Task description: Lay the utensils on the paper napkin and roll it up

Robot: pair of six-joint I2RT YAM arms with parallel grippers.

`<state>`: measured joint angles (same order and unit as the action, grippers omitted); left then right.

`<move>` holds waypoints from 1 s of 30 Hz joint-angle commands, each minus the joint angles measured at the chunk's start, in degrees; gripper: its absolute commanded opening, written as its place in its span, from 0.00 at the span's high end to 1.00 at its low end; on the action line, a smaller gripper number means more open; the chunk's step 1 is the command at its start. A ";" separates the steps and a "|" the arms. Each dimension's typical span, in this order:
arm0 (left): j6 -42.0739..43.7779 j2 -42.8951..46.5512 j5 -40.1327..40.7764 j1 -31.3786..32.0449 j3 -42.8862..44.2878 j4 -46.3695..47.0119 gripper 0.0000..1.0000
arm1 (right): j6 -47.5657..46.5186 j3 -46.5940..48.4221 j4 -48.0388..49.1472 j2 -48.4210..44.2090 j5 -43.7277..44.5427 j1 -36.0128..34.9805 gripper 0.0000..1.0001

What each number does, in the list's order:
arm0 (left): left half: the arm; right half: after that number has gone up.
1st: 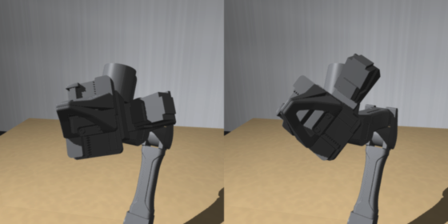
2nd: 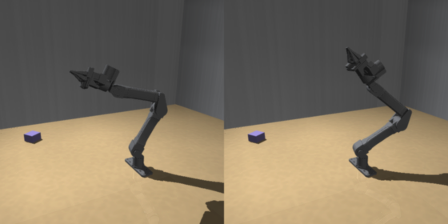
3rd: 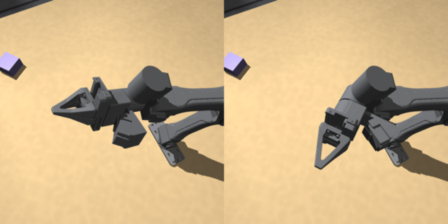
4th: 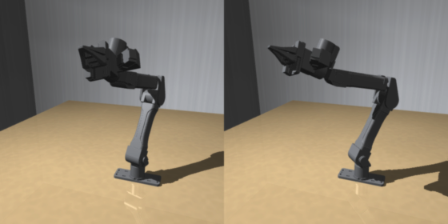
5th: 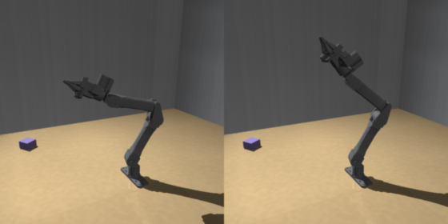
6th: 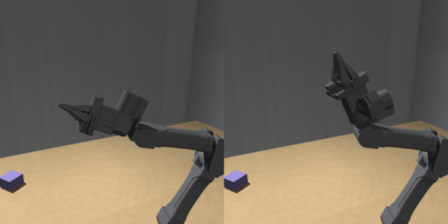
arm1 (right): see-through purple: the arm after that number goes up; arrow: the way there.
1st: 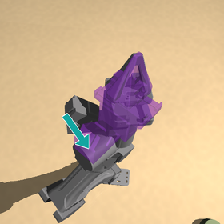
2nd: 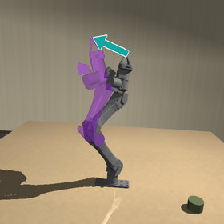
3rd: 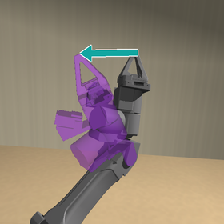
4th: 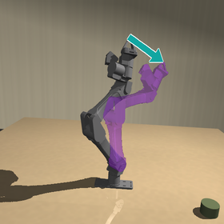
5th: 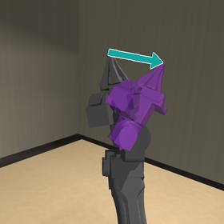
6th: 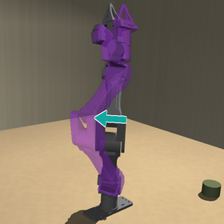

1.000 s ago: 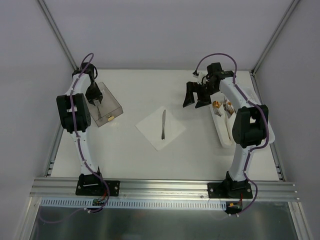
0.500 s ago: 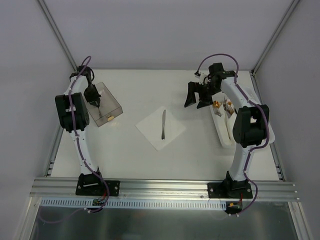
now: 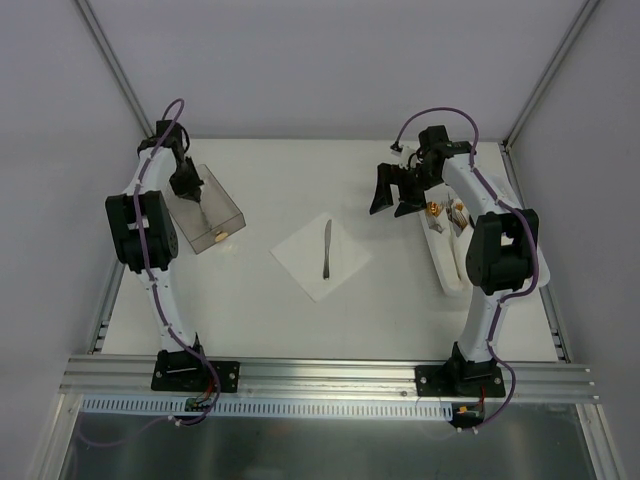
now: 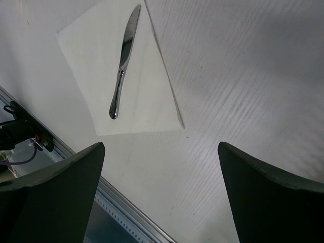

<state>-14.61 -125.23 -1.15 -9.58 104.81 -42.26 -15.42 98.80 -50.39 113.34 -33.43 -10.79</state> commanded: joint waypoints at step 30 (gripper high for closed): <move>-18.26 5.18 0.44 44.74 -3.12 -1.69 1.00 | 1.97 -0.54 -0.94 1.09 -2.69 0.94 0.01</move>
<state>-30.79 -119.33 -2.48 34.87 101.49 -43.94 -13.93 98.21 -50.39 114.30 -35.05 -10.37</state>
